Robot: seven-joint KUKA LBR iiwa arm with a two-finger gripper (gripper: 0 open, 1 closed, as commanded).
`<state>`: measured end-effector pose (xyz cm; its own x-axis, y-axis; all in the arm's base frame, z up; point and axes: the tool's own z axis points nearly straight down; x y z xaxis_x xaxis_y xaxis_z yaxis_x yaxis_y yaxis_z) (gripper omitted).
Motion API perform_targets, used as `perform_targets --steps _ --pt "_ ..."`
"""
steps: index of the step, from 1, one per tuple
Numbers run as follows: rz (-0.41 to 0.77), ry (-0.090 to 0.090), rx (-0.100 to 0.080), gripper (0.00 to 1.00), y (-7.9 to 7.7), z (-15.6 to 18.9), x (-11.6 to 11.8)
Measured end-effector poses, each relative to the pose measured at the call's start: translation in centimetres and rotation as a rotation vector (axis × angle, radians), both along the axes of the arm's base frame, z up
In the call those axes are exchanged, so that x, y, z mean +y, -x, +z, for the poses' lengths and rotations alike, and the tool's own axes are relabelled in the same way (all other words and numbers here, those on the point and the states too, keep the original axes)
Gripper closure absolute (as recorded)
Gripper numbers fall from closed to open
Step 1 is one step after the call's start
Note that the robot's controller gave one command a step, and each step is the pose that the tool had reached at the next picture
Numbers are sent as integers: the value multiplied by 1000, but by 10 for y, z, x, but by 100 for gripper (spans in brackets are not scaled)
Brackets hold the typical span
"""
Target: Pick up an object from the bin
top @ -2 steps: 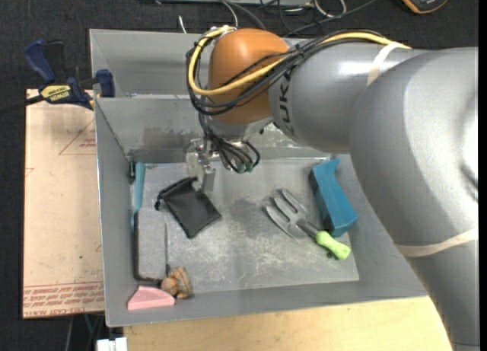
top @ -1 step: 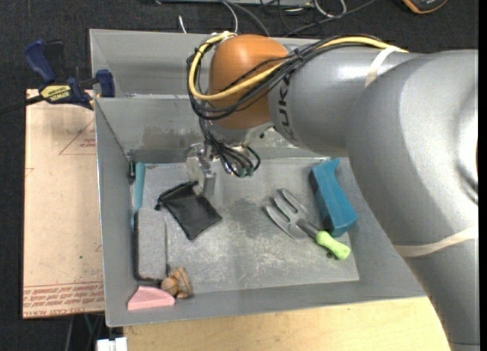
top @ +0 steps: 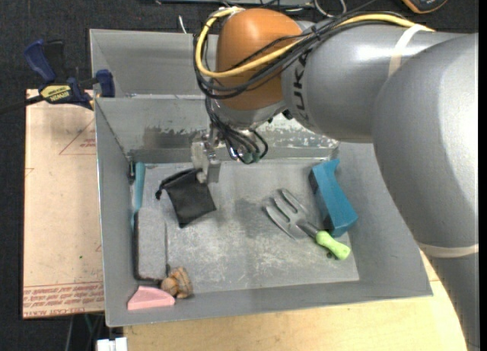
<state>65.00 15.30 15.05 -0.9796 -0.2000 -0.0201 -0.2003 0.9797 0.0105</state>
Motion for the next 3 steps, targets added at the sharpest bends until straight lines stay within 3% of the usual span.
perform_targets --steps 1,2,3 --pt "-21 0 2 100 13 76 4" --pt "-33 -2 0 100 12 114 2" --pt "4 -2 -6 100 13 91 6"
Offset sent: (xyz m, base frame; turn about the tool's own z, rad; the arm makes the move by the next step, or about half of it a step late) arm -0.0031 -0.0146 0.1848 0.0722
